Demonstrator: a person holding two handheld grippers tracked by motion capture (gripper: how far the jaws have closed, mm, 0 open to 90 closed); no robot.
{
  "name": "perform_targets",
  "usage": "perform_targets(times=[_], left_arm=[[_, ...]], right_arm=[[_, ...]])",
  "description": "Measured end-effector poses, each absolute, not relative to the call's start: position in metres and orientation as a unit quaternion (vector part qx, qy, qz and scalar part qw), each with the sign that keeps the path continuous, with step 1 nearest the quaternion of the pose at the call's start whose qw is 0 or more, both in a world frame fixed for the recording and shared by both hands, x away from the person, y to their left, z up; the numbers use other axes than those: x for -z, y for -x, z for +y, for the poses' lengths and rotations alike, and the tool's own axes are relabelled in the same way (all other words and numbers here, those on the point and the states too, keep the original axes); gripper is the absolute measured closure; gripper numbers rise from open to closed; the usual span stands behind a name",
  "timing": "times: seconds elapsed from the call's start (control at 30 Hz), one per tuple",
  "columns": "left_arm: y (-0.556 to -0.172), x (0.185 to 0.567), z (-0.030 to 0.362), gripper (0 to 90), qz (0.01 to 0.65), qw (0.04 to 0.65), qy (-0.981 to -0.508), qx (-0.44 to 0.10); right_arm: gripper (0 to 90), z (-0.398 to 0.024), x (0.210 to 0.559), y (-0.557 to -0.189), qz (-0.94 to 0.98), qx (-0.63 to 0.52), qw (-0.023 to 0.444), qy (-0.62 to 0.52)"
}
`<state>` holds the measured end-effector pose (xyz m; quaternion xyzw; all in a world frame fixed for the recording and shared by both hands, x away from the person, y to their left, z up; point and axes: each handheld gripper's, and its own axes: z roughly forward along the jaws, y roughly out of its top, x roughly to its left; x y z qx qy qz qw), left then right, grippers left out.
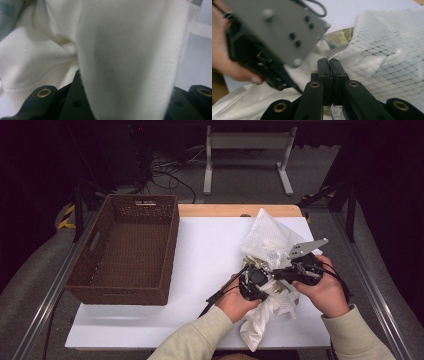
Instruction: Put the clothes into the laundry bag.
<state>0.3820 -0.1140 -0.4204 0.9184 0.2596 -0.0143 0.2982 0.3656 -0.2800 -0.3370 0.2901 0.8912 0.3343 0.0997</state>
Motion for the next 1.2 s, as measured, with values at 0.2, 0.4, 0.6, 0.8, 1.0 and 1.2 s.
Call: perform_targets(times=[0.2, 0.4, 0.6, 0.8, 1.0, 1.2], left_arm=[[-0.386, 0.421, -0.112, 72.7, 0.288, 0.324, -0.901, 0.016], [-0.388, 0.421, -0.112, 72.7, 0.297, 0.335, -0.894, 0.009], [-0.385, 0.424, -0.109, 69.8, 0.294, 0.349, -0.890, -0.003], [-0.378, 0.416, -0.104, 54.8, 0.272, 0.340, -0.900, -0.006], [-0.366, 0.402, -0.088, 35.0, 0.248, 0.332, -0.910, -0.020], [-0.353, 0.391, -0.061, 26.9, 0.248, 0.319, -0.913, -0.057]], right_arm=[[88.8, -0.282, 0.341, -0.348, 0.894, -0.342, 0.078, -0.278], [88.8, -0.281, 0.349, -0.334, 0.897, -0.346, 0.061, -0.268], [88.7, -0.286, 0.368, -0.333, 0.890, -0.350, 0.057, -0.285], [88.7, -0.291, 0.373, -0.336, 0.886, -0.353, 0.056, -0.294], [88.6, -0.295, 0.370, -0.334, 0.882, -0.359, 0.065, -0.297], [88.6, -0.295, 0.368, -0.333, 0.882, -0.359, 0.067, -0.298]])
